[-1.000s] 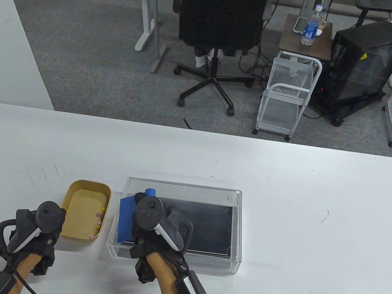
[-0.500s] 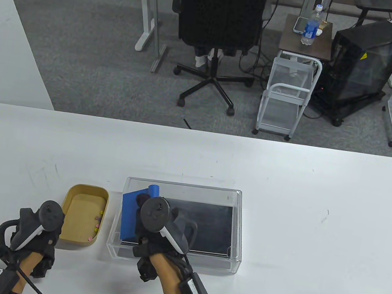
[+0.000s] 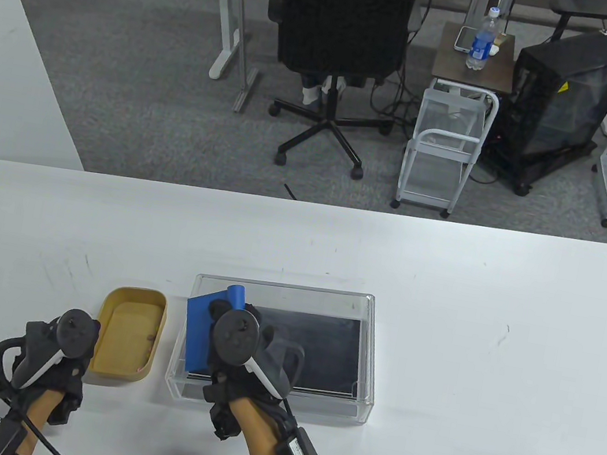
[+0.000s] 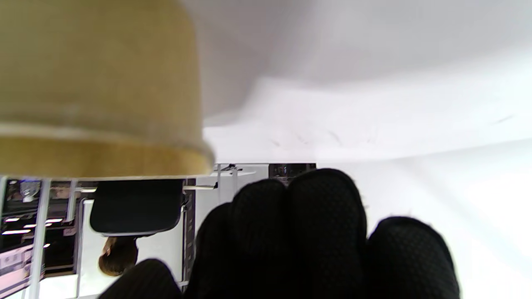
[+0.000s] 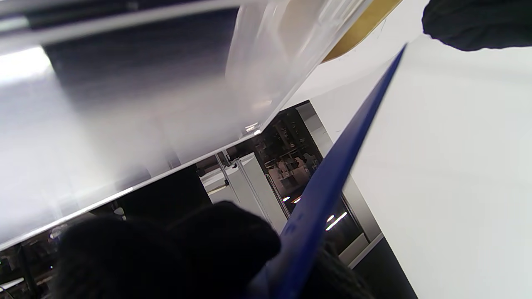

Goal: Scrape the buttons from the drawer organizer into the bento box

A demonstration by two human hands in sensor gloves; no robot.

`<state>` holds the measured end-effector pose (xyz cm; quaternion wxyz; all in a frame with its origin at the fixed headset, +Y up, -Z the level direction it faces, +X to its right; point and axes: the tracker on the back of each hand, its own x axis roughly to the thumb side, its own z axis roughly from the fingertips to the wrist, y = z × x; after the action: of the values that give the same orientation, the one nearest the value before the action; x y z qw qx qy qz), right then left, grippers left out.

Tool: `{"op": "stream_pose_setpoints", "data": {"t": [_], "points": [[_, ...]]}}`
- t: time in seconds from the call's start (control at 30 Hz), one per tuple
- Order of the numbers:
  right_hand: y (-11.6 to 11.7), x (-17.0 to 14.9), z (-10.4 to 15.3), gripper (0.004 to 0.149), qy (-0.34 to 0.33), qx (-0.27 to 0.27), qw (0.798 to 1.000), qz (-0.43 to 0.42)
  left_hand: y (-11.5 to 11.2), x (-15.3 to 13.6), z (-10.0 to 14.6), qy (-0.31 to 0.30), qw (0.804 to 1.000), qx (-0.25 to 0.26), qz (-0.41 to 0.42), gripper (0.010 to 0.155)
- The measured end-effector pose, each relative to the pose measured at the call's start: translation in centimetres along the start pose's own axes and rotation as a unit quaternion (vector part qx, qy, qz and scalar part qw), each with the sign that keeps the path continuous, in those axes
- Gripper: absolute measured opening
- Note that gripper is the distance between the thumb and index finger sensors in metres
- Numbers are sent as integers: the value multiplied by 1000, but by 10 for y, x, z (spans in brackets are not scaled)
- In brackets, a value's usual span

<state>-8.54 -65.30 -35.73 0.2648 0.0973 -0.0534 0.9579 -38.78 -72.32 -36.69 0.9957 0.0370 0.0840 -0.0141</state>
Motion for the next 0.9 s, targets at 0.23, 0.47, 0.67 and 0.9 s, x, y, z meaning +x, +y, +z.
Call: {"op": "stream_pose_setpoints", "data": {"t": [0.23, 0.47, 0.67, 0.9], "points": [[-25, -13, 5, 40, -5, -20, 999, 34, 21, 12, 21, -52, 996, 72, 30, 51], [-51, -48, 21, 38, -4, -73, 997, 21, 35, 29, 41, -115, 983, 129, 54, 53], [-74, -86, 39, 37, 13, -127, 991, 45, 41, 48, 57, -179, 970, 146, 72, 57], [-92, -131, 59, 45, 39, -173, 981, 76, 44, 69, 75, -242, 954, 152, 89, 60]]}}
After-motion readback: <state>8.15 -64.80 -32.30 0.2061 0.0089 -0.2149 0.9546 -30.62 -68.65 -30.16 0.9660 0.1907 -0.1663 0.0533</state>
